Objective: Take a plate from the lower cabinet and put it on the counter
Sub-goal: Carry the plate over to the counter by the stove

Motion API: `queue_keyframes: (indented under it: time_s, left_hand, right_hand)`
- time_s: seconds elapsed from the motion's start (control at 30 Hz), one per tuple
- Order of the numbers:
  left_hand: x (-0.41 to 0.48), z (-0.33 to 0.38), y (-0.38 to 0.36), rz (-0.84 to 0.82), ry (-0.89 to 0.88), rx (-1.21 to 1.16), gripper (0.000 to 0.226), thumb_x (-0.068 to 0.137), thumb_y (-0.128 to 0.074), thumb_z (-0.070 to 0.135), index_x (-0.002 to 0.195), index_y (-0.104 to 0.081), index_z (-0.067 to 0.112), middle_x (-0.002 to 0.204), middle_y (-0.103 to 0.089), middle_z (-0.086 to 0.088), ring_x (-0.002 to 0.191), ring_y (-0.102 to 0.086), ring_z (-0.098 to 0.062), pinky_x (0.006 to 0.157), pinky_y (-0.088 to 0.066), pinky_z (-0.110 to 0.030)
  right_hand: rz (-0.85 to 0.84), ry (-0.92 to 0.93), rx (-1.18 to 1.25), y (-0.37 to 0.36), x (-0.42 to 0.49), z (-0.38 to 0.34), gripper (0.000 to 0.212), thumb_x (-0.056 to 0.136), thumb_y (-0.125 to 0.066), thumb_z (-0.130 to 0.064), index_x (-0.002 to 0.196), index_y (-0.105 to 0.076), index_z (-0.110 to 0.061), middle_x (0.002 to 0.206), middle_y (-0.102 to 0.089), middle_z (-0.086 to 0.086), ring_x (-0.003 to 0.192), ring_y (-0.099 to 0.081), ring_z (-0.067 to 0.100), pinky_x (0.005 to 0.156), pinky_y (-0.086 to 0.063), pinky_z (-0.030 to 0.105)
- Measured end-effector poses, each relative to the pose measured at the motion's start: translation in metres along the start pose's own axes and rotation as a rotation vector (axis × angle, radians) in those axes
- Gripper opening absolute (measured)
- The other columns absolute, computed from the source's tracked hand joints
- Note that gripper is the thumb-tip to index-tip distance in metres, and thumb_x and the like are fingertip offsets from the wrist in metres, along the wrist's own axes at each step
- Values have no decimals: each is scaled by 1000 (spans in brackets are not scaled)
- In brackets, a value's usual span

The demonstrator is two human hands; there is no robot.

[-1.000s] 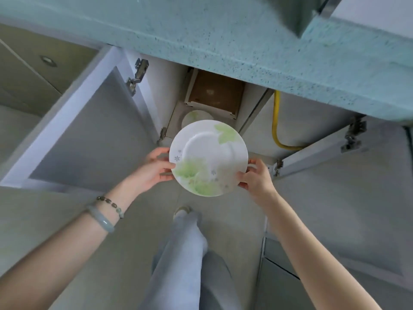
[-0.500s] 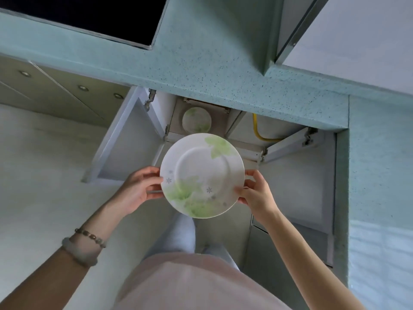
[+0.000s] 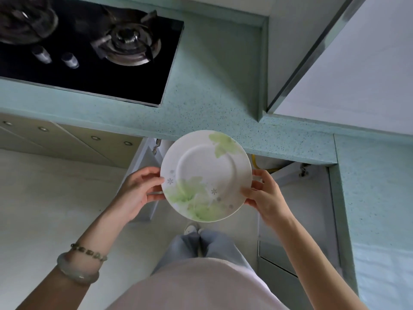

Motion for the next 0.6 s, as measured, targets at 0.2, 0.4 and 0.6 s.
queue_keyframes:
  time_s: [0.2,0.4,0.6]
  left_hand:
    - [-11,13,7,76,-41,-44,28,85,-58,-5,78,-74,17,80,-74,-10,66,-72,-25,57,-57,-32]
    - [-41,13,22,192,-87,-92,20,86,-58,-1,87,-73,13,86,-74,-15,75,-73,-28,62,-57,-34]
    - [-106,4,46,438,-183,-190,21,85,-59,-2,86,-74,13,87,-75,-13,77,-73,-28,62,-57,-32]
  right_hand:
    - [-67,32,-39,-12,2,-21,39,83,-53,17,112,-50,-8,87,-67,13,77,-64,28,61,-55,33]
    - [-208,116,-107,-33,3,-44,35,83,-51,18,105,-53,-9,84,-66,14,77,-62,29,71,-52,43]
    - [-453,135,-231,-82,2,-54,32,84,-51,16,100,-54,-12,91,-63,22,81,-55,31,76,-44,47]
Point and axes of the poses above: each hand's wrist, its own x-axis towards the middle knuckle, its own y-axis out of the back of the hand, z = x × y, the point moved 3 cm from there along x, towards the middle knuckle
